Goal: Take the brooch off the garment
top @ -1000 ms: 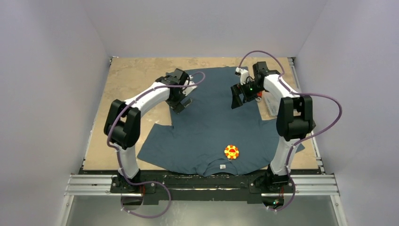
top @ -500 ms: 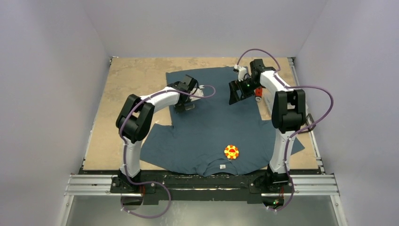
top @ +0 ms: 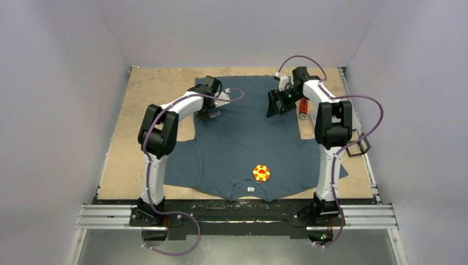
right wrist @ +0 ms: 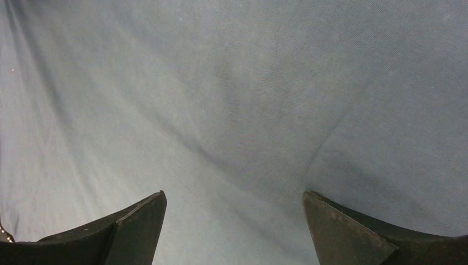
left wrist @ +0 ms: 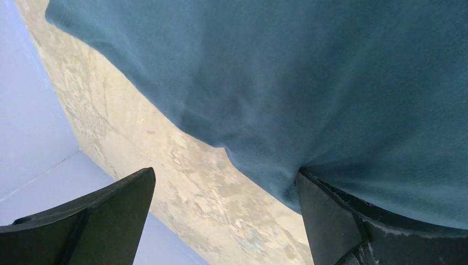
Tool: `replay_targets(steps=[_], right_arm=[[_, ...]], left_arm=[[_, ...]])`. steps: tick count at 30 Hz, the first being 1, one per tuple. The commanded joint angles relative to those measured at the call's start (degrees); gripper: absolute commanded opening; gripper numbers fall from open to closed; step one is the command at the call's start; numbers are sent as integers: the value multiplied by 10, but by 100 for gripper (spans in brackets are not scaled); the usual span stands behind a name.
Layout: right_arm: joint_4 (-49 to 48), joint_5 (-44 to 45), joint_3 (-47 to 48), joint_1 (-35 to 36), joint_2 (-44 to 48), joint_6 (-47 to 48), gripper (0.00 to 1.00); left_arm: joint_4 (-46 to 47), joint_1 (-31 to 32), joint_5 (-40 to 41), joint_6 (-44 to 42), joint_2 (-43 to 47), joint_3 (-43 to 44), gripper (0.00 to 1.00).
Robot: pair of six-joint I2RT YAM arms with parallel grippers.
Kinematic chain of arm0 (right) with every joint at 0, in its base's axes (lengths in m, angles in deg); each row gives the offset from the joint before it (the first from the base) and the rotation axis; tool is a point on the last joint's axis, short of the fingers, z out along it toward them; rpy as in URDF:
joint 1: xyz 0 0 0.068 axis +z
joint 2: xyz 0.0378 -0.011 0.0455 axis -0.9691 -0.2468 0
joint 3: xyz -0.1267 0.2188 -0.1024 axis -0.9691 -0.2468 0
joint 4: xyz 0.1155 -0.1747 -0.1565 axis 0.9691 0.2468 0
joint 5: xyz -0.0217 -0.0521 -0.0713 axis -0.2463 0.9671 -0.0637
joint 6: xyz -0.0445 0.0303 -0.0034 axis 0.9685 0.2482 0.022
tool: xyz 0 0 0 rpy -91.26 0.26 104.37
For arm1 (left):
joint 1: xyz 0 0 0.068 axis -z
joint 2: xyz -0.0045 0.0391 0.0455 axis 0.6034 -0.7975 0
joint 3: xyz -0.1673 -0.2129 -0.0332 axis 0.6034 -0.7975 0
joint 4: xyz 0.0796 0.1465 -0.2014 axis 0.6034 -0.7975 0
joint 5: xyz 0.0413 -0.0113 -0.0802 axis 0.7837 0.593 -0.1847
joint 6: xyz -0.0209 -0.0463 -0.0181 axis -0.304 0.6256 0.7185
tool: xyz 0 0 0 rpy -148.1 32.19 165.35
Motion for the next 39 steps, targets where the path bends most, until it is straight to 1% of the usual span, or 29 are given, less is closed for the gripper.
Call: replay_targets(steps=[1,10,16,18,20,22,24,27,29,33,34,36,39], right_arm=[[-27,-13,42,0,-24,-24,99],[-85,-24,115,0,-94,-108,99],[-102,-26,167,1,-127,-132,99],[-106,-39,172,2,-118,-131,99],[-115,-60,165,1,-90,-129,99],[-136,-74,133,2,-43,-129,99],[-161,-100,92,4,9,-139,99],[-163,-119,35,7,81,-146,99],[-145,-122,-9,8,129,-145,98],[-124,-130,-133,13,235,-153,91],[-125,-132,-173,17,261,-156,88],[-127,-132,-246,27,307,-157,81],[-132,-129,-336,52,356,-151,67]], left_arm=[[-12,-44,-7,-47,-40,44,100],[1,-80,-10,-98,-91,110,100],[-16,-97,-38,-96,-103,159,100],[-42,-97,-75,-66,-81,176,100],[-81,-96,-140,-4,-45,199,100],[-132,-96,-203,64,1,218,100],[-164,-97,-274,129,60,214,100],[-190,-95,-392,206,158,152,100],[-177,-95,-465,272,227,79,100],[-118,-87,-598,420,333,-95,93],[-98,-78,-620,452,357,-128,91],[-68,-48,-638,503,381,-187,86],[-15,-13,-658,580,391,-254,77]])
